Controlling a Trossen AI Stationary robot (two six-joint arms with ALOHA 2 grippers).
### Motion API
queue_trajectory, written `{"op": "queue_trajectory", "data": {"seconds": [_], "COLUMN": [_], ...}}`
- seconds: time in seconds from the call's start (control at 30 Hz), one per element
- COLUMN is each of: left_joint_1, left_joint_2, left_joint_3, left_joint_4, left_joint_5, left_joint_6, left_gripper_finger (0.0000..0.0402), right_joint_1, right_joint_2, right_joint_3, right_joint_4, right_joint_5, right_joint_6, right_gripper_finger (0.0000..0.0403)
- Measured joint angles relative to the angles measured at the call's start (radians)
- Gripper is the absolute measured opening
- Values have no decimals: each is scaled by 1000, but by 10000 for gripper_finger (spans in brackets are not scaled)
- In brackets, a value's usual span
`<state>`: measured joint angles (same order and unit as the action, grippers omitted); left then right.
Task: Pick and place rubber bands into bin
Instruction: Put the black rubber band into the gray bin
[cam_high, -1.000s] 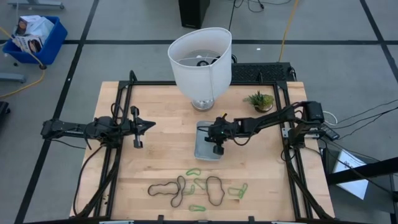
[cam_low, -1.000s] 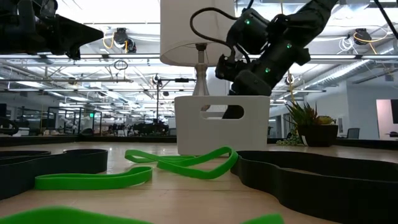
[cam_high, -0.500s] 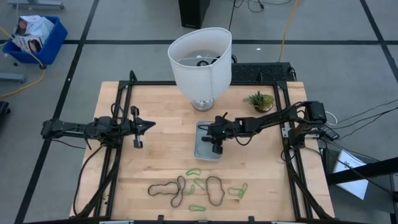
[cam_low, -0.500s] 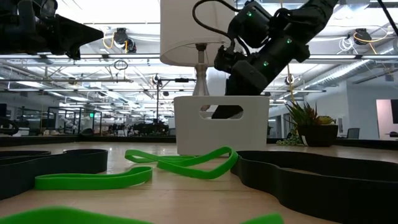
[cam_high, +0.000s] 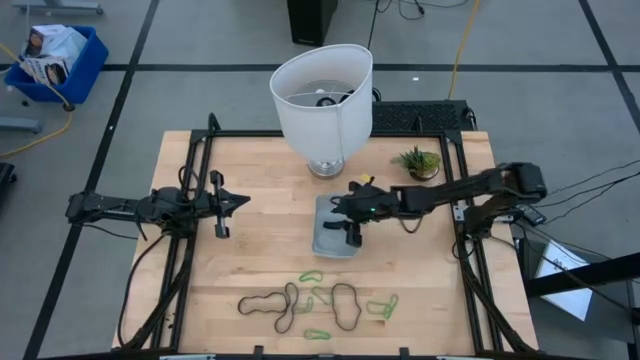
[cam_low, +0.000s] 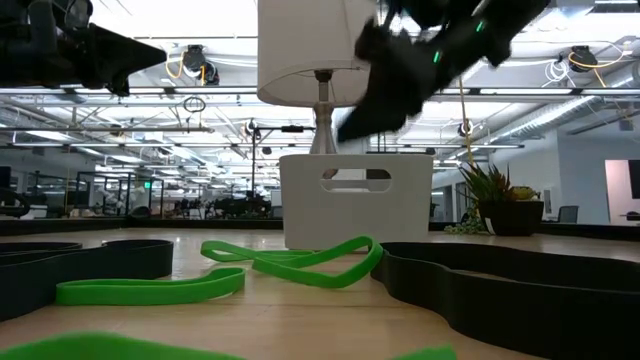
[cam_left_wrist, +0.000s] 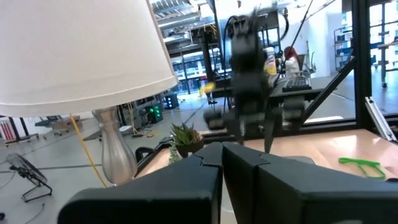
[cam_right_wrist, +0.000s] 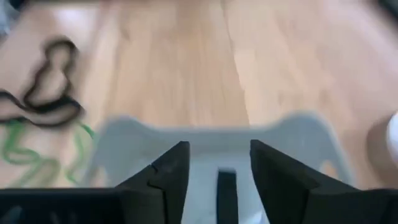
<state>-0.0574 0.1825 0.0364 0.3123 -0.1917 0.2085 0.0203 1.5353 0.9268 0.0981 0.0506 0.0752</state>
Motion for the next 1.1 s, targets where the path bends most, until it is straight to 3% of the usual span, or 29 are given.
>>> {"op": "queue_trajectory", "data": {"seconds": [0.1,0.3,0.47,0.6,0.67,0.9,1.0,1.1], "left_joint_1": [0,0,0,-6,-21,-144,-241,-350], "left_joint_2": [0,0,2,24,51,158,221,314], "left_joint_3": [0,0,1,1,1,1,15,105], "left_joint_4": [-32,-73,-176,-255,-269,-87,-45,-77], "left_joint_5": [36,50,65,199,207,148,13,-130], "left_joint_6": [22,0,-56,-119,-158,-283,-329,-429], "left_gripper_finger": [19,19,19,19,18,5,3,3], "right_joint_1": [62,185,203,179,159,117,117,117], "right_joint_2": [-70,-162,-248,-314,-347,-442,-478,-515], "right_joint_3": [-11,-120,-272,-408,-467,-629,-674,-703], "right_joint_4": [12,150,287,408,464,667,727,763], "right_joint_5": [77,214,240,241,241,238,237,237], "right_joint_6": [-64,-181,-172,-167,-169,-247,-286,-304], "right_gripper_finger": [119,12,22,18,10,4,6,6]}}
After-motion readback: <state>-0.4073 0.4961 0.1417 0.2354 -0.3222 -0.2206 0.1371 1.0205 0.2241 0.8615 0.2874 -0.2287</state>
